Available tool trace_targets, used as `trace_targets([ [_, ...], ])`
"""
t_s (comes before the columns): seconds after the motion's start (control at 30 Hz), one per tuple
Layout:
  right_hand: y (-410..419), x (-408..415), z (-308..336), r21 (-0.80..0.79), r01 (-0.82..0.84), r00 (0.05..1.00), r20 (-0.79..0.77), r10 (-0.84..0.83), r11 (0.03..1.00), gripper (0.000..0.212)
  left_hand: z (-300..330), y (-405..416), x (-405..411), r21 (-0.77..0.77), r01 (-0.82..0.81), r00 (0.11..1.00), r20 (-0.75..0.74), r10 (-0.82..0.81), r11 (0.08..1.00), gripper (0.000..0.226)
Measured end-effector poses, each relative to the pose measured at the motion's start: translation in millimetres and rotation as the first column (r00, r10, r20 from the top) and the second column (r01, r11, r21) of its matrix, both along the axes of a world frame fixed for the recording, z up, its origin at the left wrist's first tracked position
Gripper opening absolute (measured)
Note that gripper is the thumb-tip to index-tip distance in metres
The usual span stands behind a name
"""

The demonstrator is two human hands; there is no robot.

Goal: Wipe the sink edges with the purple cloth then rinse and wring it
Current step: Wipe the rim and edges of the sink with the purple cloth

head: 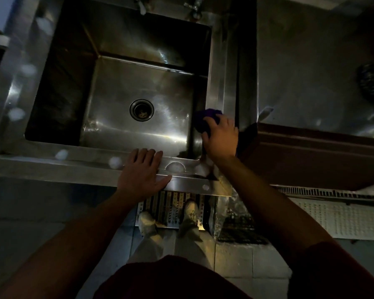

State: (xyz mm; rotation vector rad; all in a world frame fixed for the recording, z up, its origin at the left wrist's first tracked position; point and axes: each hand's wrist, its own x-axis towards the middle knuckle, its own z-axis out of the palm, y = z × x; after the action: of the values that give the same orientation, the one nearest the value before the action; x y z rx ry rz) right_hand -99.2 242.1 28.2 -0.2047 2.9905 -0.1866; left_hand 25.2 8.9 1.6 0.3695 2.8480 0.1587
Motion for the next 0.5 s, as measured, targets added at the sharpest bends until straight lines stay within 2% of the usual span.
trace_targets([
  [0.1,-2,-23,13,-0.116,-0.01,1.0,0.018,0.012,0.993,0.041,0,0,0,-0.001,-0.011,1.0,-0.013,0.011,1.0,0.08],
  [0.3,-15,-135,33,-0.253,0.109,0.976,-0.156,-0.151,0.961,0.041,-1,3,-3,0.017,-0.018,0.999,-0.049,0.019,1.0,0.078],
  [0.37,-22,-175,35,-0.218,0.115,0.979,-0.141,-0.148,0.969,0.042,0,3,-4,0.024,-0.025,0.998,-0.063,0.027,0.999,0.078],
  [0.5,-21,-238,26,-0.052,0.088,0.99,-0.103,-0.093,0.995,0.042,0,5,-5,0.031,-0.04,0.996,-0.076,0.043,0.999,0.076],
])
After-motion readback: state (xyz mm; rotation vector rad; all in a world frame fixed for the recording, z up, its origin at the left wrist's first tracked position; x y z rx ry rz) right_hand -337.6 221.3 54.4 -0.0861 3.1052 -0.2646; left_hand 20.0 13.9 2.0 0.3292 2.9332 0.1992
